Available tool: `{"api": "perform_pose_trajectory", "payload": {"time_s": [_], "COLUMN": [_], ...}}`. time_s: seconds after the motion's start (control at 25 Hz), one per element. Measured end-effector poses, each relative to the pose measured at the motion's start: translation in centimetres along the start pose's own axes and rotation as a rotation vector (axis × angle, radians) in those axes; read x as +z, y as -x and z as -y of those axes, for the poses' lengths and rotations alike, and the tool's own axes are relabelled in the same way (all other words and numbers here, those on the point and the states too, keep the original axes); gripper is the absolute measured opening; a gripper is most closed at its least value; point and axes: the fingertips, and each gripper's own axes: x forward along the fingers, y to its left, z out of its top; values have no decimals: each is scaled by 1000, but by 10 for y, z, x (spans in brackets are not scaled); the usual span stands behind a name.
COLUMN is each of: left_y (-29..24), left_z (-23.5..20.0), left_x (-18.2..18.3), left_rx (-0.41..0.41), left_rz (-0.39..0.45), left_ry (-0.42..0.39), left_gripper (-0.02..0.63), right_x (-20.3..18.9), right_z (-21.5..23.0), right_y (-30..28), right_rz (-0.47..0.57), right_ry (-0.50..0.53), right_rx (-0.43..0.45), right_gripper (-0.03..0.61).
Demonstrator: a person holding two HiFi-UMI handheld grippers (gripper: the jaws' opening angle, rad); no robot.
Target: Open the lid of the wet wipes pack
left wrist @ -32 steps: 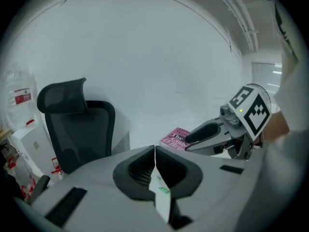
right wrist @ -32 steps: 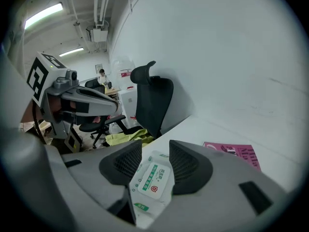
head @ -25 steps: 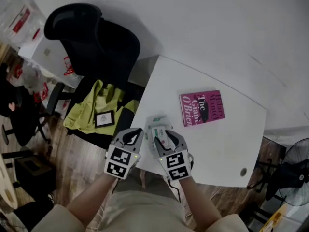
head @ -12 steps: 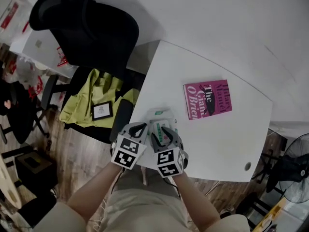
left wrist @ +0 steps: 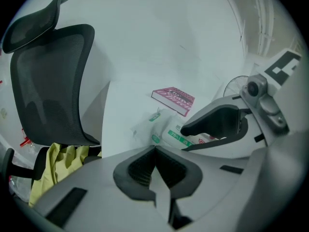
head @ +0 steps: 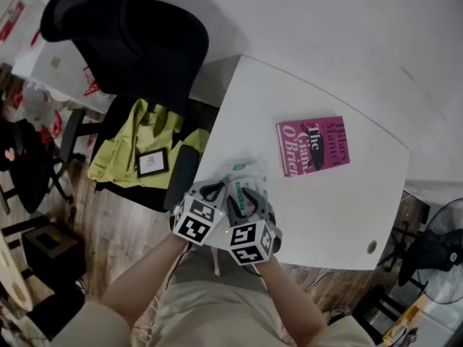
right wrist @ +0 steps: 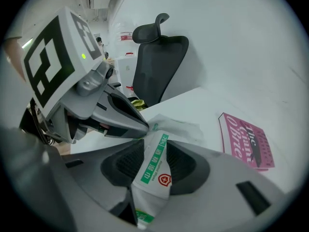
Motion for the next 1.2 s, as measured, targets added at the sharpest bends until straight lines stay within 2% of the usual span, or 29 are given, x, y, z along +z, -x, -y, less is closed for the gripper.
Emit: {"api": "perform_pose_trajectory", "payload": {"time_s": [0.2,0.48,0.64,0.8,0.92,1.0,1.08,1.2], "left_y": [-2,-4,-4,-4,-4,-5,-5,-5], "left_z": [-1,-2,-2,-4,-4,-4,-3,-4], "left_x": [-2,-4,-6,-6,-5,-5,-5,-5], "left_rx": [1,-26,-26,-40,-44,-49,-56,-60], "left_rz": [14,19,20,33,36,36,39,40], "left_ry": [2,20,10,10,14,15,19,23], "left_gripper": [23,23,23,23,23,23,23,23], "right_x": [4,7,9,3,1,-2,-3,-4], "right_z": [-12,-12,27,51,28,9,1,0], "right_y": [2,7,24,32,27,16,7,3], "right_rz": [-3,8,31,23,12,-8,-23,-33], "right_ry": [6,-32,-26,-86,-111,-134,-134,-86], "right_rx": [-6,-25,-146,-75,7,43,37,-5], "right_gripper": [58,41,21,23,38,129,173,183]}}
